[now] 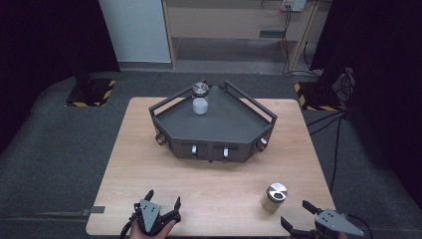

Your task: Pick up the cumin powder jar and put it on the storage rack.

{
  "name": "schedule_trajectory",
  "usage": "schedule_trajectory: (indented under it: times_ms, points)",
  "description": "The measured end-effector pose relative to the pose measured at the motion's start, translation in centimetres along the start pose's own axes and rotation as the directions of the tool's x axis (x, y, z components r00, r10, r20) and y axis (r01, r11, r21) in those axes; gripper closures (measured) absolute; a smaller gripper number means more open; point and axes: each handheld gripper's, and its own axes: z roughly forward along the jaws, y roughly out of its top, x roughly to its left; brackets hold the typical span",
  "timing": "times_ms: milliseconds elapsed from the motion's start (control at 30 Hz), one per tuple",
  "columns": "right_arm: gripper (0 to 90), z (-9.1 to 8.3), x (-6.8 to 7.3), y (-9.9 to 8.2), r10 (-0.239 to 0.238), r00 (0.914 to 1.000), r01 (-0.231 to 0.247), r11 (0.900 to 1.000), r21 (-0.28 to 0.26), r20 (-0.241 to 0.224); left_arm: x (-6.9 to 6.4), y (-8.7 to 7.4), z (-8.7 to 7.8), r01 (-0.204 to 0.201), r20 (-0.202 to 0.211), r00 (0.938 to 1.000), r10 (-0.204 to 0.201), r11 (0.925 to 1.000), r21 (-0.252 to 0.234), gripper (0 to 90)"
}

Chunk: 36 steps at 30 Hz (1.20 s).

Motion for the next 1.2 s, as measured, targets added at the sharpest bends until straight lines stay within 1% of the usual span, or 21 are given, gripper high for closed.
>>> schedule_trajectory:
  times_ms: [200, 400, 733, 933, 1100, 1200]
  points:
    - [4.5, 2.3, -0.3, -0.2, 0.005, 1.0000, -0.005, 0.9997, 0.022, 0.006, -0.1, 0.0, 0.2, -0.003, 0.008, 1.0000, 0.002, 1.0000, 0.008, 6.8]
    - [5.0, 3.8, -0.4, -0.6, 0.003, 0.9998, -0.004, 0.9996, 0.027, 0.020, -0.1, 0.0, 0.2, 0.000, 0.007, 1.0000, 0.000, 0.9999, 0.012, 6.8]
    - [8.8, 6.1, -0.8, -0.8, -0.001, 1.0000, 0.001, 0.9995, 0.033, 0.004, 0.0, -0.1, 0.4, -0.001, 0.006, 1.0000, 0.001, 0.9999, 0.015, 6.8]
    - [13.4, 7.0, -1.1, -0.8, -0.007, 1.0000, 0.008, 0.9990, 0.045, -0.005, 0.0, -0.1, 0.4, -0.001, 0.004, 1.0000, 0.001, 0.9999, 0.017, 6.8]
    - [21.5, 7.4, -1.5, -0.9, -0.019, 0.9996, 0.020, 0.9986, 0.049, -0.019, 0.0, -0.1, 0.4, 0.000, 0.006, 1.0000, 0.000, 0.9997, 0.023, 6.8]
    - [23.8, 7.6, -1.7, -0.9, -0.022, 0.9993, 0.023, 0.9986, 0.047, -0.029, 0.0, -0.1, 0.4, 0.001, 0.007, 1.0000, -0.001, 0.9998, 0.021, 6.8]
